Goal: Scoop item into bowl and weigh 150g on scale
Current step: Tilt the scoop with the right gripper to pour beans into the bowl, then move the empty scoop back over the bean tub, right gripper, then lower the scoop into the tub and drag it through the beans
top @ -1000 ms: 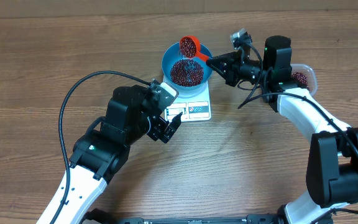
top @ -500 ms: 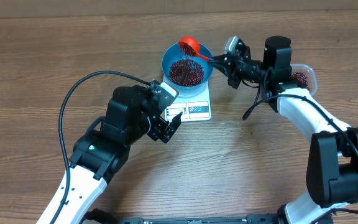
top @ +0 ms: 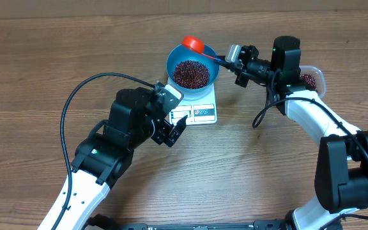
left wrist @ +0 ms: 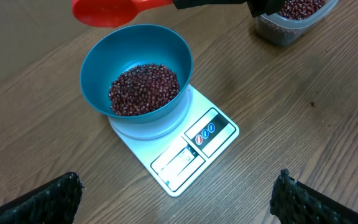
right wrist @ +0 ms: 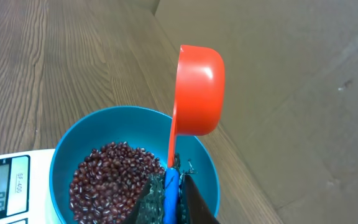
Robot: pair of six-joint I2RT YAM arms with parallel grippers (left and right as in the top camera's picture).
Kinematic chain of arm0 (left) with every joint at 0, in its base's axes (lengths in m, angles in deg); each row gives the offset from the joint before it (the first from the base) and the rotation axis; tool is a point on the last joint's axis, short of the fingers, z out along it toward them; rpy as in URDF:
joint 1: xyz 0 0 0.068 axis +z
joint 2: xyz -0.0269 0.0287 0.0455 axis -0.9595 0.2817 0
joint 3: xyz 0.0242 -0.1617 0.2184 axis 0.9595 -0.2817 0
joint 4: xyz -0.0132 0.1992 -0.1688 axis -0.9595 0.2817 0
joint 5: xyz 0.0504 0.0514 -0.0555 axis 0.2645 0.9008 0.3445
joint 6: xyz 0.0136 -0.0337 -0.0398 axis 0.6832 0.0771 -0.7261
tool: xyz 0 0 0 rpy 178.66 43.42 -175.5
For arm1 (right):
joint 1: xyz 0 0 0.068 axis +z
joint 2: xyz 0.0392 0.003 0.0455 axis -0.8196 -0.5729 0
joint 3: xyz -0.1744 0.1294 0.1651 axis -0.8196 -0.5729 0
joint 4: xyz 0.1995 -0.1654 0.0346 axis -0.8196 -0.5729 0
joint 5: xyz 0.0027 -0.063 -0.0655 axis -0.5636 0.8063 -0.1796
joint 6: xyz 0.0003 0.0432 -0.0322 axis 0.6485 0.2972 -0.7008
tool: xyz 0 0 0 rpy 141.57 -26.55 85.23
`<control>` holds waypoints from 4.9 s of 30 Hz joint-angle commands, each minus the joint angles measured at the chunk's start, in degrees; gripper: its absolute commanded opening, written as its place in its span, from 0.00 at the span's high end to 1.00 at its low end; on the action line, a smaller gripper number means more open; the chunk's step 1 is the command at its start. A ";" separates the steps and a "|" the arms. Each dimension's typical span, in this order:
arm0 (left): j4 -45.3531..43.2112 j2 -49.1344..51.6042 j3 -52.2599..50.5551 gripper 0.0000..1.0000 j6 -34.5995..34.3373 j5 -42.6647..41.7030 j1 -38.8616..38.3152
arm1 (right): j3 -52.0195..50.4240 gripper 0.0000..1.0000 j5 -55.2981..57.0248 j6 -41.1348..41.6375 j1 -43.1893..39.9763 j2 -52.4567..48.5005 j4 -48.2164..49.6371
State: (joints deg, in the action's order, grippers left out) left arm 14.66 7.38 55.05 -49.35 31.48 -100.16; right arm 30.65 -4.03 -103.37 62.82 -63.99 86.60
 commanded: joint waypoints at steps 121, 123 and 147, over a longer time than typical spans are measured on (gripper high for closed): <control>-0.02 -0.59 -0.09 0.00 -0.85 0.42 0.26 | -1.42 0.96 33.22 35.45 -18.18 8.50 -51.67; -0.02 -0.59 -0.09 0.00 -0.85 0.42 0.26 | -1.42 0.96 28.92 35.47 -20.04 8.46 -52.11; -0.02 -0.59 -0.09 0.00 -0.85 0.42 0.26 | -1.42 0.96 20.24 49.96 -26.75 8.35 -54.29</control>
State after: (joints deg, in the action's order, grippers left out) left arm 14.69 7.38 55.05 -49.35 31.45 -100.16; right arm 30.35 18.16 -58.04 36.00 -55.05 32.64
